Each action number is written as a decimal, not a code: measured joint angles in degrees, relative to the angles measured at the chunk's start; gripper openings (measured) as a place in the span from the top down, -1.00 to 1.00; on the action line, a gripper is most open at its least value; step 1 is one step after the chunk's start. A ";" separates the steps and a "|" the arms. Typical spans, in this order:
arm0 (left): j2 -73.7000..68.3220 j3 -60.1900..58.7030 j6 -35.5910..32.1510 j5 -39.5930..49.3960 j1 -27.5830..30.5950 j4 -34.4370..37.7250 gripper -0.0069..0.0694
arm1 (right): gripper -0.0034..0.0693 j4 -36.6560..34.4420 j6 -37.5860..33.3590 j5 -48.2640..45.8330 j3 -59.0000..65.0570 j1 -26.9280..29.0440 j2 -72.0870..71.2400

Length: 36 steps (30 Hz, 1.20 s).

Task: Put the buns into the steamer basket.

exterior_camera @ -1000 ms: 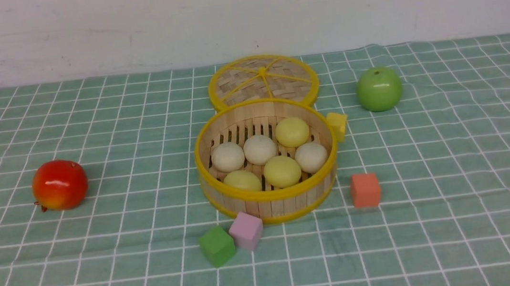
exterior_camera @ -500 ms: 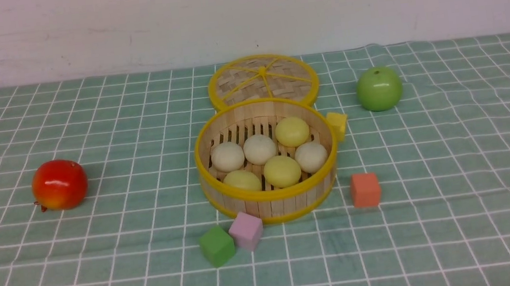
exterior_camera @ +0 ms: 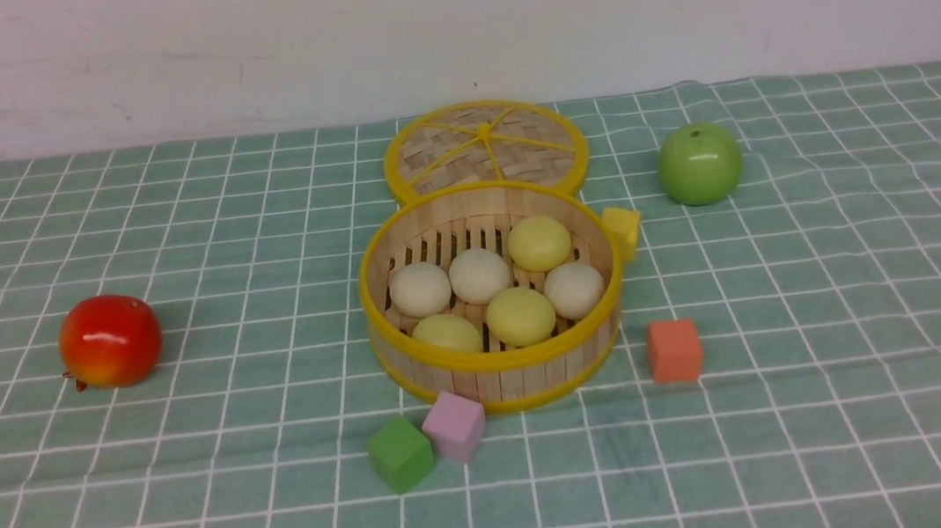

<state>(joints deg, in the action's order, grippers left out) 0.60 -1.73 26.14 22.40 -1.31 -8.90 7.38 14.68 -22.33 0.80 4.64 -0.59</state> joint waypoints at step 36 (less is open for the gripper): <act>0.00 0.00 0.00 0.00 0.00 0.00 0.19 | 0.68 0.00 0.00 0.05 0.00 0.00 0.00</act>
<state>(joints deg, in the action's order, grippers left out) 0.60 -1.73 26.14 22.40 -1.31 -8.90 7.38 14.68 -22.28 0.80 4.64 -0.59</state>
